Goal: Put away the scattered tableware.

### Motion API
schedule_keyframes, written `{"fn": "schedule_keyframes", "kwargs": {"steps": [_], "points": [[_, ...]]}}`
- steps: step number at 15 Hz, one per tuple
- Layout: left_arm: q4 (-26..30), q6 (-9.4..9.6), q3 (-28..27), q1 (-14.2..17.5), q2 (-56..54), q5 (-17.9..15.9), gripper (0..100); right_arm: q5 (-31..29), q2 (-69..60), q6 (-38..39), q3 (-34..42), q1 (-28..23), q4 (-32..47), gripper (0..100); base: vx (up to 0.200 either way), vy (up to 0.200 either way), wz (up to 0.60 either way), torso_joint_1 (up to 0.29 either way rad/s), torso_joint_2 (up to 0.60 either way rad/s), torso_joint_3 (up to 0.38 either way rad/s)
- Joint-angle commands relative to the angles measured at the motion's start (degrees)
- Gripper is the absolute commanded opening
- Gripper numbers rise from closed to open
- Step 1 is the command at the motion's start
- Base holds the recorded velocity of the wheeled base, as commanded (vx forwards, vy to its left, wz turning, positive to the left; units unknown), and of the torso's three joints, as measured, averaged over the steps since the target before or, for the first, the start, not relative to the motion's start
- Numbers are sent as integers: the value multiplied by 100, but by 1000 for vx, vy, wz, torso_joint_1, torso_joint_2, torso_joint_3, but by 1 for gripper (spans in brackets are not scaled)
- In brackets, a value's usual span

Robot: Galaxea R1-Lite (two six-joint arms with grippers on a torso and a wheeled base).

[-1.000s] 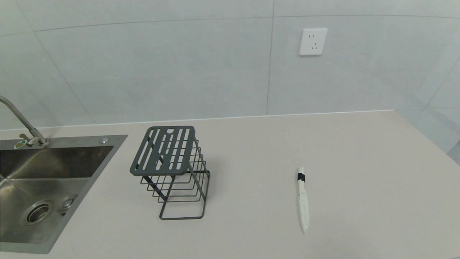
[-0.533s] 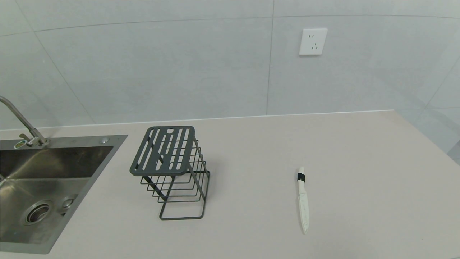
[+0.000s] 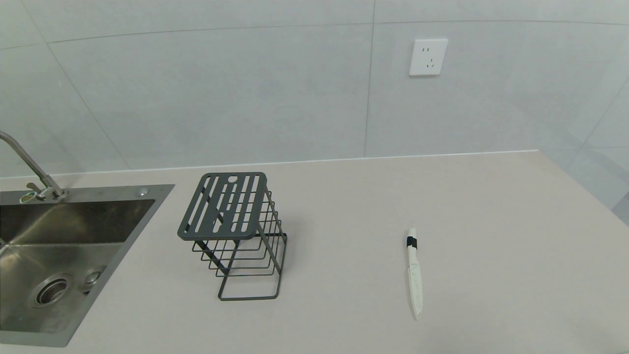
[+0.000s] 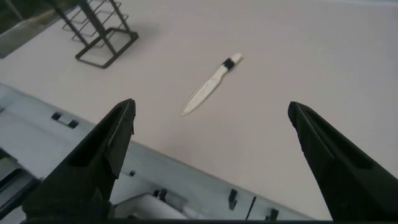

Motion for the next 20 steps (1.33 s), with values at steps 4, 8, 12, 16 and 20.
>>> {"fn": "schedule_keyframes", "kwargs": {"steps": [4, 8, 12, 16, 20], "points": [[-4, -2, 0, 4, 7, 2, 100, 260, 2350, -2, -572, 110, -2, 100, 0, 0, 0, 0, 0, 0], [5, -2, 0, -5, 7, 2, 100, 269, 3774, -28, -1407, 127, -10, 100, 0, 0, 0, 0, 0, 0], [5, 7, 0, 4, 7, 2, 100, 207, 4776, -28, -2180, 373, -28, 100, 0, 0, 0, 0, 0, 0], [5, 7, 0, 4, 7, 2, 100, -672, 5576, 7, -2611, 1314, -37, 100, 0, 0, 0, 0, 0, 0], [5, 68, 0, 4, 7, -7, 100, -1305, 6164, 235, -2874, 1437, -37, 100, 0, 0, 0, 0, 0, 0]]}}
